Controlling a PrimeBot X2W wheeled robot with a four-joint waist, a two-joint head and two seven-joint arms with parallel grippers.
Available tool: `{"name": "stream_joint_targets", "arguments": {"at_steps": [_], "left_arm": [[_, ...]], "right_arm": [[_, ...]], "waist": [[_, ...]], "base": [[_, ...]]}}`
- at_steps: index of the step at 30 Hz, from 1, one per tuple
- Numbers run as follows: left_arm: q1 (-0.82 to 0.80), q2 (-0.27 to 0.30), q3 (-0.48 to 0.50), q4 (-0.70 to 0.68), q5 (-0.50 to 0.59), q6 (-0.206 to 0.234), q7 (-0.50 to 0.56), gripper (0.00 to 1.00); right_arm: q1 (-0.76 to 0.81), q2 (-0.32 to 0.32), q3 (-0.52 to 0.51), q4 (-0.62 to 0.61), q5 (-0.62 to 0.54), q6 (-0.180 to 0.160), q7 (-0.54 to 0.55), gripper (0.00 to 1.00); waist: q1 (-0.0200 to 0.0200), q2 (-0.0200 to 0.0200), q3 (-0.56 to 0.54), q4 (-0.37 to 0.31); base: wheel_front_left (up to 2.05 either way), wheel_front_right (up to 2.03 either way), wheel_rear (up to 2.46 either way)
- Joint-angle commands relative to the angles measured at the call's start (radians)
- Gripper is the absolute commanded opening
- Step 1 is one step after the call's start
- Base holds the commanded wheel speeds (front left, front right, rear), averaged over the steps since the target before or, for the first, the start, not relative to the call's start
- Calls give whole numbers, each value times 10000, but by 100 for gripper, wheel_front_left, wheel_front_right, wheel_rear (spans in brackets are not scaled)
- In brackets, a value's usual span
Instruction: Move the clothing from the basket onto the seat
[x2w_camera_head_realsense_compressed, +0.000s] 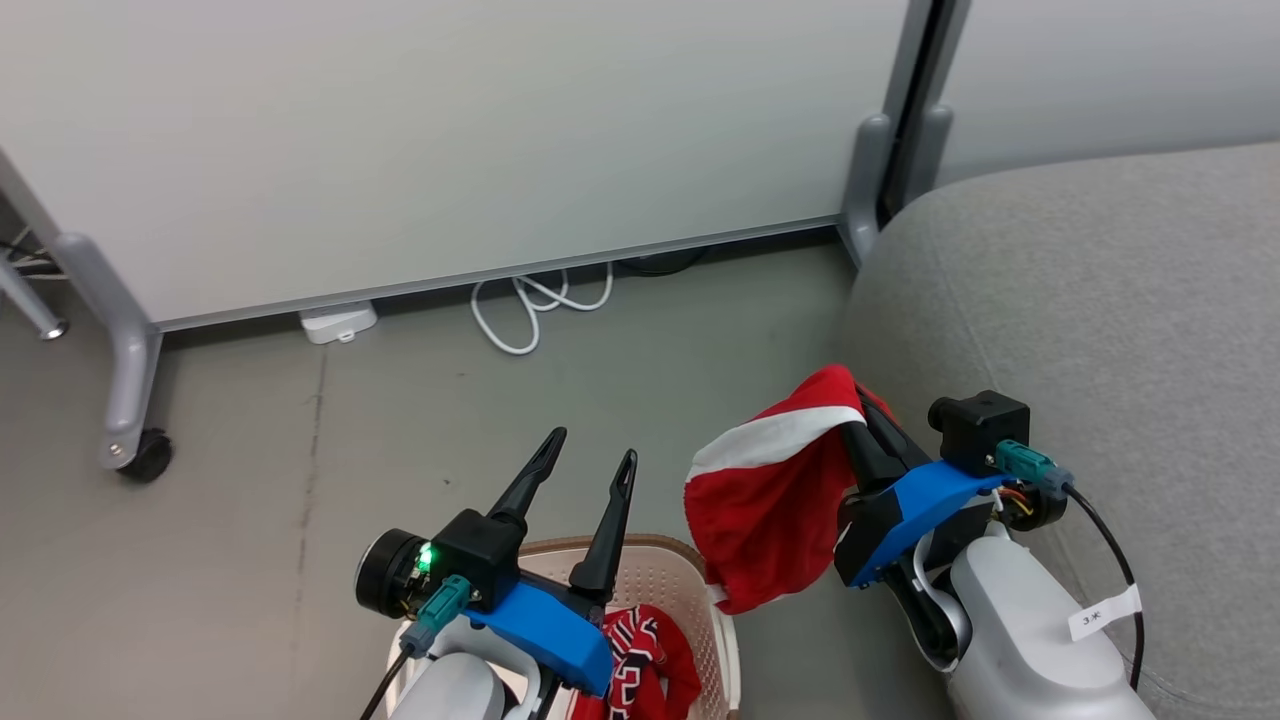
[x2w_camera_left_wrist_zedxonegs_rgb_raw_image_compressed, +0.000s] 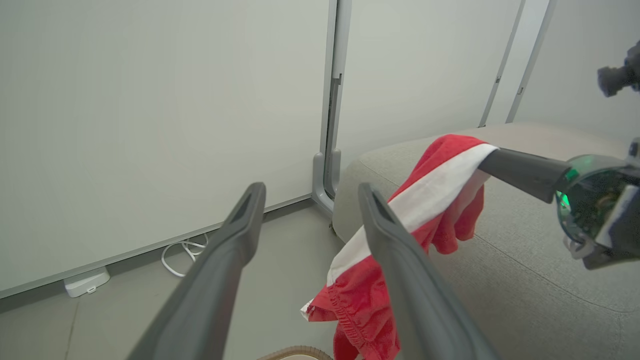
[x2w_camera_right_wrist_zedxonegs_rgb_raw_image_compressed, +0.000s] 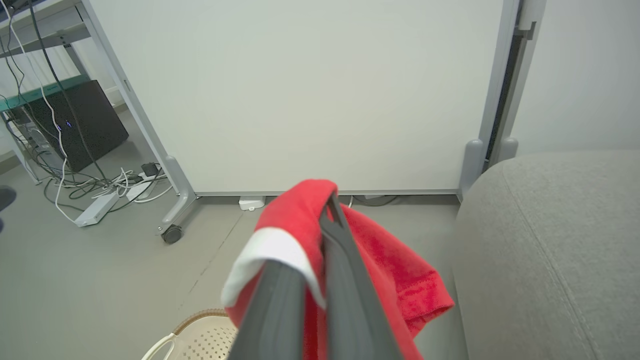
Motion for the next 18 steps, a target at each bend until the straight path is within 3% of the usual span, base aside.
{"name": "stream_joint_targets", "arguments": {"at_steps": [1, 18], "left_arm": [[2, -18, 36, 11, 71, -41, -47, 100], [-161, -51, -124, 54, 143, -225, -47, 100]], "right_arm": [[36, -24, 6, -67, 49, 5, -34, 0], [43, -19, 194, -203, 245, 5, -34, 0]], "waist": [[0, 0, 45, -258], [0, 0, 65, -2594]], "base": [[0, 0, 0], [0, 0, 0]]}}
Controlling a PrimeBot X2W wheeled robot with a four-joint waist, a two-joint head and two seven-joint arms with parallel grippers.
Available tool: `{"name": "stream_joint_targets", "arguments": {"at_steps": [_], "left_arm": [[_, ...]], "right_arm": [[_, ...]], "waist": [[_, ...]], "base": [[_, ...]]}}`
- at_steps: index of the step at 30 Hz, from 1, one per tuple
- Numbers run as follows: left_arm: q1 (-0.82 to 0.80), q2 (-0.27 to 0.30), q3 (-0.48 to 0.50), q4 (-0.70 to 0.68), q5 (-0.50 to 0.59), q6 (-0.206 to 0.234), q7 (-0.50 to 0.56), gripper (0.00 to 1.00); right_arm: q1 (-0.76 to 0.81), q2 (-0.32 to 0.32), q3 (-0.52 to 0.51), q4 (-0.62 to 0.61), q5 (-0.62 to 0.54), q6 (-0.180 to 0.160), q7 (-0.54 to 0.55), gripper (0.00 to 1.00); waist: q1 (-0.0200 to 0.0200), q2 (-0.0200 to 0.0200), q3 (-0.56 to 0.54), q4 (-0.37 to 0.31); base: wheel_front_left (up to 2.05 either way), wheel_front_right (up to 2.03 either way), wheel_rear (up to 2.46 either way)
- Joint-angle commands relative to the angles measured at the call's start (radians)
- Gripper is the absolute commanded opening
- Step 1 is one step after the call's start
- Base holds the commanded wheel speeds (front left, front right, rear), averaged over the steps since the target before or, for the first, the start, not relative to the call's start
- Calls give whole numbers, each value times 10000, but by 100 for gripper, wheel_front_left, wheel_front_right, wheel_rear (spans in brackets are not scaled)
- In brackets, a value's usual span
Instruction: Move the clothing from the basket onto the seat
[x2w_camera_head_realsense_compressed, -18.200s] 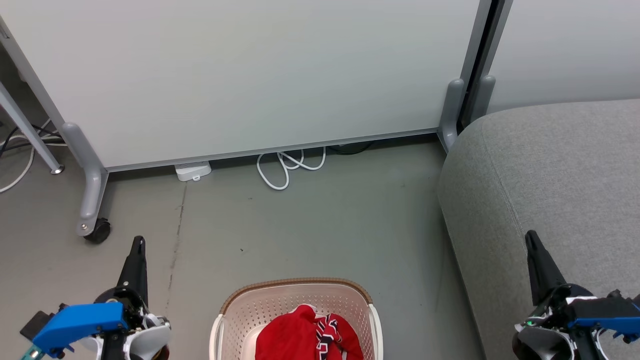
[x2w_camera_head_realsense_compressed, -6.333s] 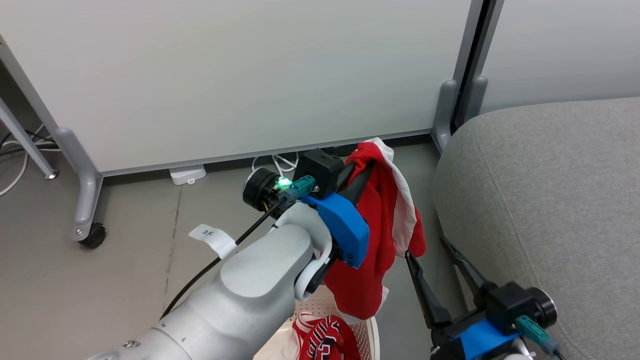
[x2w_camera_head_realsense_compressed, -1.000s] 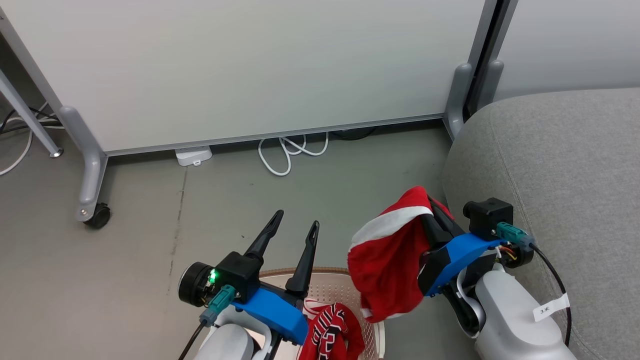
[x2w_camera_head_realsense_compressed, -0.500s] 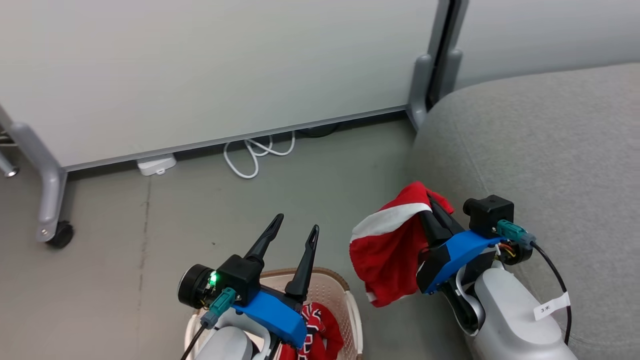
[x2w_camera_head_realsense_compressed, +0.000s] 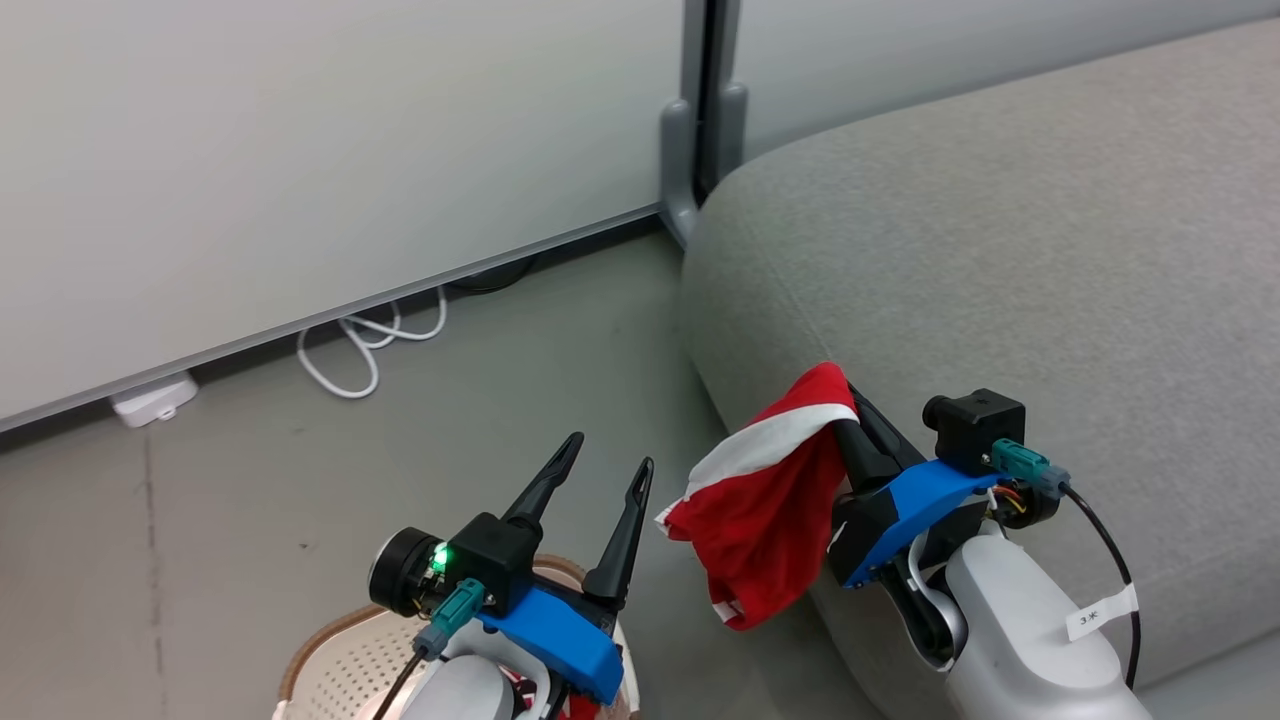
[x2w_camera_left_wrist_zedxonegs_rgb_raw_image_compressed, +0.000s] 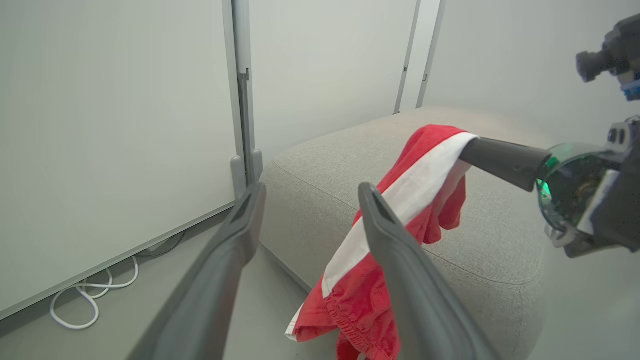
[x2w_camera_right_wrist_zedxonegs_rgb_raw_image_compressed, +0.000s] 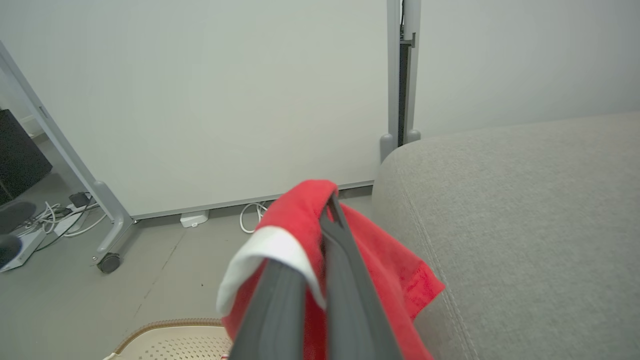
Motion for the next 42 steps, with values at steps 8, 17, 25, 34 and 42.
{"name": "stream_joint_targets", "arguments": {"at_steps": [8, 17, 25, 34, 42], "left_arm": [[-220, 2, -90, -32, -82, -44, -47, 100], [-264, 2, -99, 78, 23, -74, -47, 100], [-266, 2, -83, 113, 44, -96, -47, 100], [-331, 1, -94, 127, 100, -116, -47, 100], [-438, 25, -2, 39, 226, -119, -47, 100]], "right_arm": [[134, -17, 60, -129, 139, 5, -34, 0], [182, -14, 187, -244, 308, 5, -34, 0], [230, -15, 253, -264, 411, 5, -34, 0], [169, -15, 109, -287, 399, 5, -34, 0], [-571, -15, -620, -406, 512, 5, -34, 0]], "waist": [[0, -1, 27, -1170], [0, -1, 180, -1941], [0, -1, 220, -2253], [0, -1, 332, -2193], [0, -1, 665, -2145]], "base": [[0, 0, 0], [0, 0, 0], [0, 0, 0], [0, 0, 0], [0, 0, 0]]}}
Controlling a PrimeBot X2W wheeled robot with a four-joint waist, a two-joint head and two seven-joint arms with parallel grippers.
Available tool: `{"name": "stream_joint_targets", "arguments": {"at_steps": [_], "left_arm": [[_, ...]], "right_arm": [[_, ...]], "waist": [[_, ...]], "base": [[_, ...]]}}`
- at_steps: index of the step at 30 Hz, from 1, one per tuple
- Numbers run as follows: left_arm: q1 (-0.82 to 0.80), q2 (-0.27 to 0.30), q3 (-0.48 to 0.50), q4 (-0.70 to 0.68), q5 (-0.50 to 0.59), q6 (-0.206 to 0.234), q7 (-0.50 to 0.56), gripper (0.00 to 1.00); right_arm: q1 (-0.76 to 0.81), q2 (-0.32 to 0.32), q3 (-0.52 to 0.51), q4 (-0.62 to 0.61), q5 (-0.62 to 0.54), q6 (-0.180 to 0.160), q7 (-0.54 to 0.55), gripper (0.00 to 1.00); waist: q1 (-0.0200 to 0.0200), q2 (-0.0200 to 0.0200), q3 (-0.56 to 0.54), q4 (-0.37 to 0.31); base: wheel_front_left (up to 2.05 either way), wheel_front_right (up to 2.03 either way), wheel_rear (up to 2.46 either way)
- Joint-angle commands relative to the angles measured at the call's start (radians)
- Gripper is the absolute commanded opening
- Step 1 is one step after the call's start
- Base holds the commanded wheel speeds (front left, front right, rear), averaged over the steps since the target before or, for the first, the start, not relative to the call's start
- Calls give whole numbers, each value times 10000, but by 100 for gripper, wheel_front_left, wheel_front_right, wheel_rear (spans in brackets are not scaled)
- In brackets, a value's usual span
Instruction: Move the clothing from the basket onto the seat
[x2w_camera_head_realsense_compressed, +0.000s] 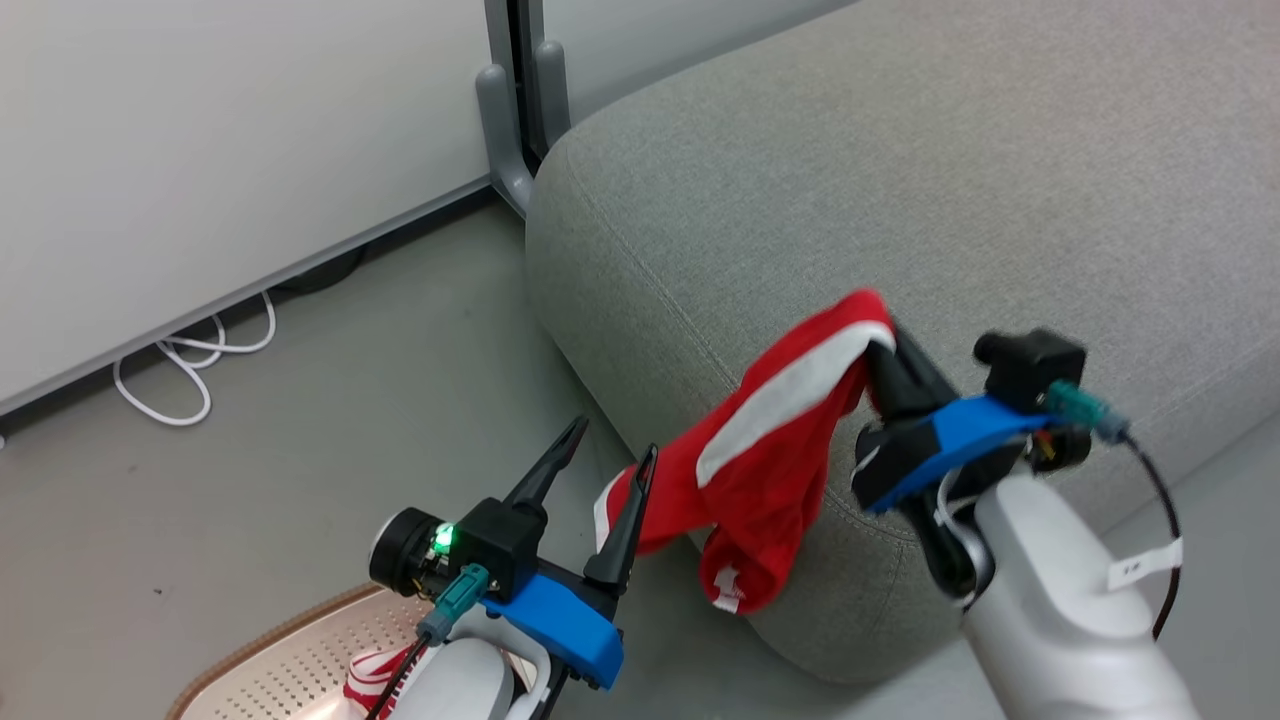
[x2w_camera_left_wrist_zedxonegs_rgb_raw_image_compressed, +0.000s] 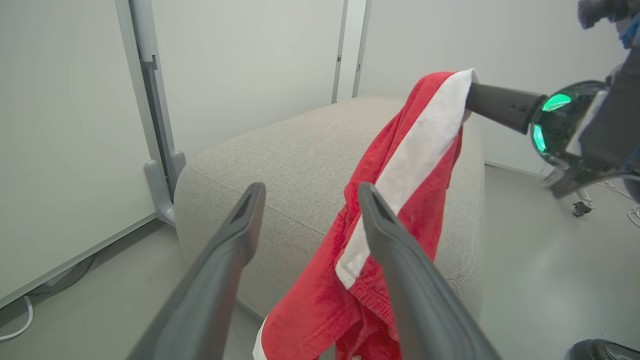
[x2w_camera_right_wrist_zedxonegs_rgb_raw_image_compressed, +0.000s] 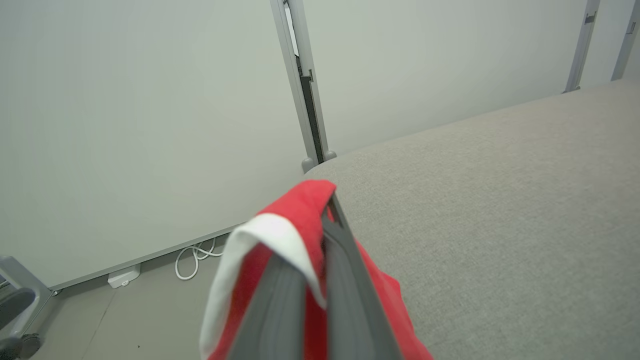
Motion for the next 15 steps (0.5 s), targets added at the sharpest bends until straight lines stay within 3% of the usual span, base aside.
{"name": "stream_joint_targets", "arguments": {"at_steps": [1, 11, 15], "left_arm": [[-230, 51, 64, -44, 65, -61, -47, 100], [-787, 542, -88, -693, 325, -66, -47, 100], [-1028, 764, -187, -1111, 428, -43, -47, 100]], "right_arm": [[-281, -14, -148, -100, -42, 5, -34, 0], [-2179, -54, -2214, -380, -1350, 5, -34, 0], [-3047, -406, -3141, -681, -1905, 5, 58, 0]], "waist": [[0, -1, 146, 8], [0, -1, 1417, 289], [0, -1, 2074, 550]], "base": [[0, 0, 0], [0, 0, 0], [0, 0, 0]]}}
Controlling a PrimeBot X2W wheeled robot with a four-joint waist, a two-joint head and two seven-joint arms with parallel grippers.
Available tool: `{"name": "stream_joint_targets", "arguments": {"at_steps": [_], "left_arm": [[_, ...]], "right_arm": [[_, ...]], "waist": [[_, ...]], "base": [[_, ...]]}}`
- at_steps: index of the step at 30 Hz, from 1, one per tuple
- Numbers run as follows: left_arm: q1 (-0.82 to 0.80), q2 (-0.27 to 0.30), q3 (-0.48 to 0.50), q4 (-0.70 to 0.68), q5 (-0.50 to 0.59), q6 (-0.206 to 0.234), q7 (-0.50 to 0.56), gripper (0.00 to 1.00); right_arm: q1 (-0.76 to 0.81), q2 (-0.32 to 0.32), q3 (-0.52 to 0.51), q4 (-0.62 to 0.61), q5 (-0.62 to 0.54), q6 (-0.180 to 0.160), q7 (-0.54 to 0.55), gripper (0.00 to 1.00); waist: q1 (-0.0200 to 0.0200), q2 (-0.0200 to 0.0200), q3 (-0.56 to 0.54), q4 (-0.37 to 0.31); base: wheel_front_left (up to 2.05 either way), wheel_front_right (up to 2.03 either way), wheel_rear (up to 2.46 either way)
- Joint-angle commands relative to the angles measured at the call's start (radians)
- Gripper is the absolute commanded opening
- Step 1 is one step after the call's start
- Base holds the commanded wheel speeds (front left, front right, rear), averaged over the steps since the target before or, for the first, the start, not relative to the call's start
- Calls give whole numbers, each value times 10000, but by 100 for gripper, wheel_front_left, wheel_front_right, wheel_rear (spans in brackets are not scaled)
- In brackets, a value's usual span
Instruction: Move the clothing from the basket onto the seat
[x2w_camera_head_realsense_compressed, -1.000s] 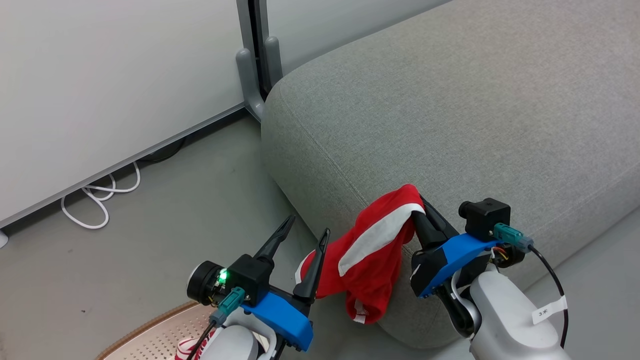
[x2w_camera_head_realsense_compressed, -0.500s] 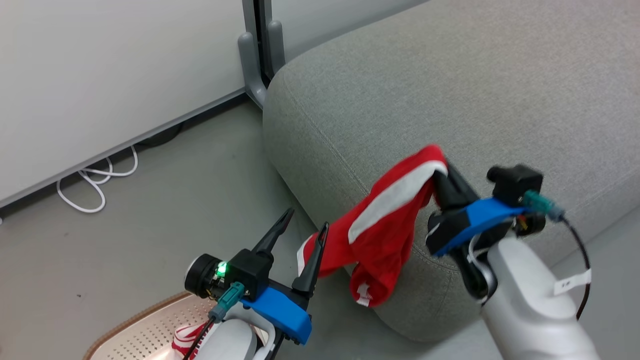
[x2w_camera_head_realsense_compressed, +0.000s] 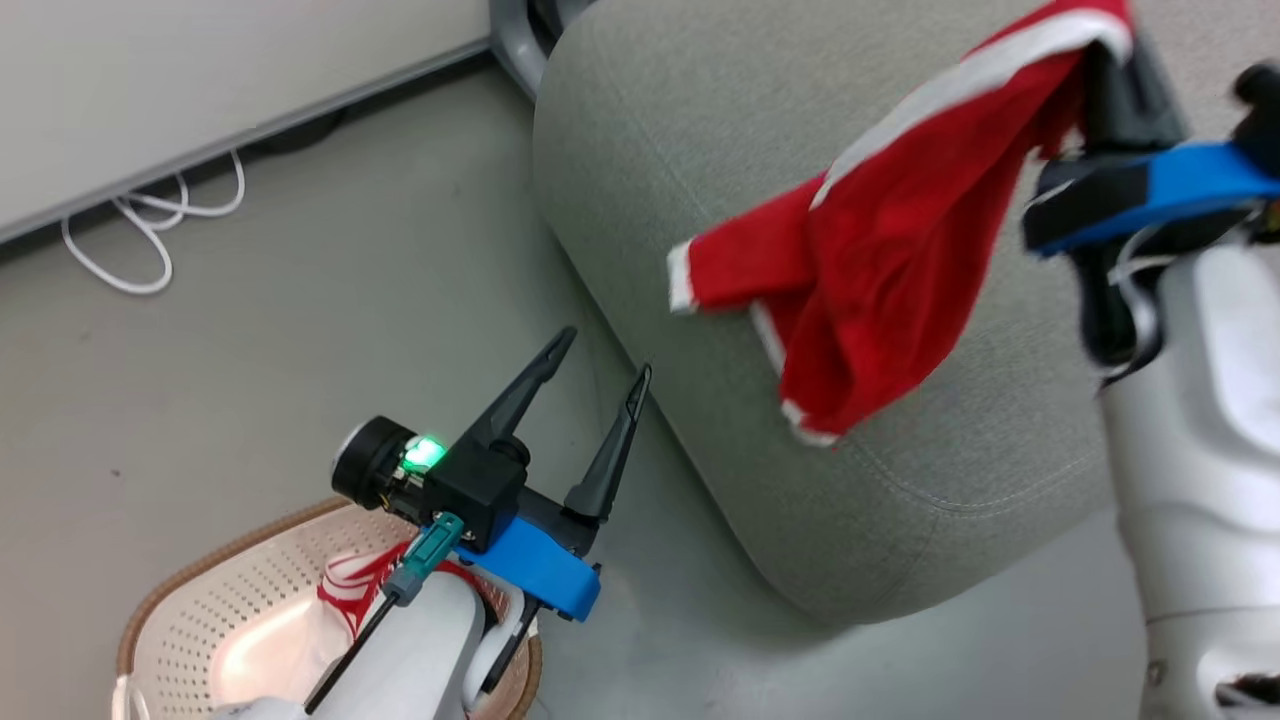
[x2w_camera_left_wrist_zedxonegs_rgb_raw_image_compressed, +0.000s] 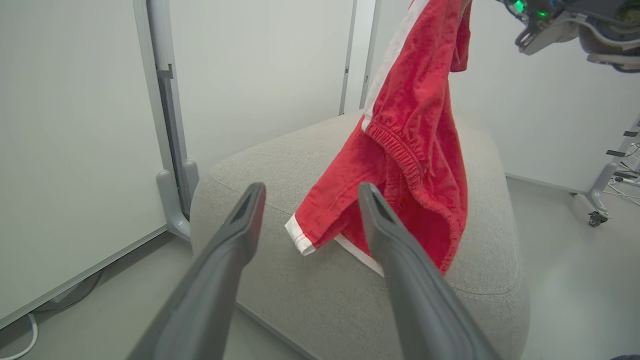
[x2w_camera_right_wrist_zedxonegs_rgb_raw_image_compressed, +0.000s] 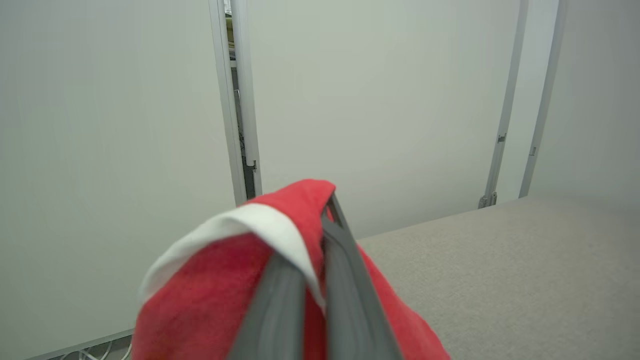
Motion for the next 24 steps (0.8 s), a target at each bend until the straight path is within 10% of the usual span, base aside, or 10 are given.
{"name": "stream_joint_targets", "arguments": {"at_steps": [1, 14, 24], "left_arm": [[-160, 121, -38, -139, 97, -10, -47, 100], [-821, 997, -225, -1452, 407, -11, -47, 100], [-1142, 1290, -411, -1918, 526, -8, 86, 100]], "right_arm": [[-341, -100, -195, -137, -82, 6, 75, 0], [-2127, -1556, -2631, -1981, -174, 5, 1099, 0], [-1324, -1470, -3849, -1318, -224, 5, 1180, 0]], "waist": [[-1, 0, 511, 264], [-1, 0, 2387, 815], [-1, 0, 3155, 1156]], "base": [[0, 0, 0], [0, 0, 0], [0, 0, 0]]}}
